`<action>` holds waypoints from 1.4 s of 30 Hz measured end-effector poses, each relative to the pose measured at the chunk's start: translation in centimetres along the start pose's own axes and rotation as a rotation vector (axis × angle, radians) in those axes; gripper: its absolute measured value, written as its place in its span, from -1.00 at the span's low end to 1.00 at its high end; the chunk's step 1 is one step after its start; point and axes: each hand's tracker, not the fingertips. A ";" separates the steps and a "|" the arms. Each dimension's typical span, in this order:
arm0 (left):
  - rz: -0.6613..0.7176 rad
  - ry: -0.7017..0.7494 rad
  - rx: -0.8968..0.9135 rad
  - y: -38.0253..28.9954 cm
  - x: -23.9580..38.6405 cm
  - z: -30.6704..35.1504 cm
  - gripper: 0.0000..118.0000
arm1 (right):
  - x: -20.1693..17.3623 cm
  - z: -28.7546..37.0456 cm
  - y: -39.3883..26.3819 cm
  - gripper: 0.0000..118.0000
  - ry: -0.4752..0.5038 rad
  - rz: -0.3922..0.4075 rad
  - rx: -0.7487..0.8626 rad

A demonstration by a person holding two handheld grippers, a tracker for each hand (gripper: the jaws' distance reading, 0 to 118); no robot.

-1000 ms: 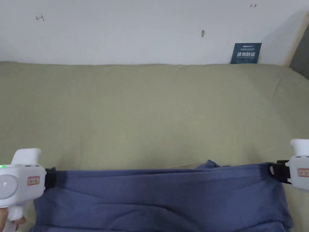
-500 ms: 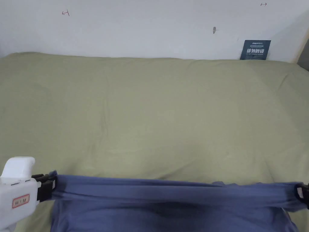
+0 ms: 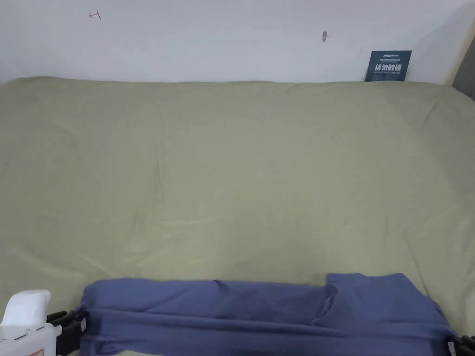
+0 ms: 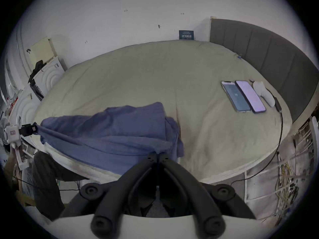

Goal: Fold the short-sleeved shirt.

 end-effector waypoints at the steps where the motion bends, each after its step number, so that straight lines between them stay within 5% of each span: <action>1: 0.004 0.011 -0.001 0.0 0.2 0.0 -0.57 | 0.0 0.0 0.0 -0.98 0.001 -0.005 0.001; 2: 0.007 0.014 0.001 0.1 0.1 0.0 -0.04 | 0.0 -0.1 0.0 -0.86 -0.004 -0.010 0.003; 3: 0.026 0.024 -0.013 0.3 0.0 0.0 0.70 | -0.2 0.1 0.0 -0.27 -0.015 -0.016 0.002; 4: 0.032 0.035 -0.007 0.5 0.1 0.3 0.90 | -0.2 0.2 0.3 0.45 -0.031 -0.024 -0.006; 5: 0.043 0.043 0.013 0.8 0.5 1.0 0.89 | -0.4 0.2 0.4 1.00 -0.033 -0.025 -0.005; 6: 0.047 0.049 0.030 1.2 0.7 1.6 0.89 | -0.7 1.9 0.8 0.86 -0.052 -0.030 0.127; 11: 0.098 0.084 0.093 2.2 2.7 4.6 0.75 | -5.2 4.2 1.4 0.69 -0.009 0.000 0.168; 12: 0.098 0.083 0.117 2.2 3.3 5.3 0.29 | -6.6 4.8 1.3 0.27 0.027 -0.002 0.198; 14: 0.075 0.093 0.152 2.1 4.1 6.2 -1.00 | -9.5 5.5 0.9 -0.98 0.026 0.018 0.289; 22: 0.141 -0.004 0.079 1.4 2.6 5.4 -1.00 | -17.7 6.2 0.7 -1.00 -0.005 0.123 0.508; 35: 0.201 -0.352 -0.364 9.2 -8.0 -2.9 -1.00 | -19.1 6.7 0.7 -1.00 -0.052 0.192 0.497; 37: 0.255 -0.417 -0.372 8.9 -9.0 -4.5 -0.66 | -18.9 6.4 0.8 -1.00 -0.059 0.187 0.481; 38: 0.264 -0.435 -0.394 8.6 -9.2 -5.1 -0.25 | -18.8 6.2 0.8 -1.00 -0.066 0.185 0.476; 39: 0.258 -0.412 -0.377 8.5 -9.4 -5.7 0.52 | -18.7 6.2 0.8 -1.00 -0.070 0.187 0.470; 40: 0.259 -0.404 -0.376 8.2 -9.2 -6.4 0.88 | -18.6 6.1 0.9 -1.00 -0.074 0.187 0.466; 42: 0.310 -0.459 -0.393 7.3 -10.0 -7.2 0.91 | -18.3 6.1 1.0 -1.00 -0.083 0.182 0.464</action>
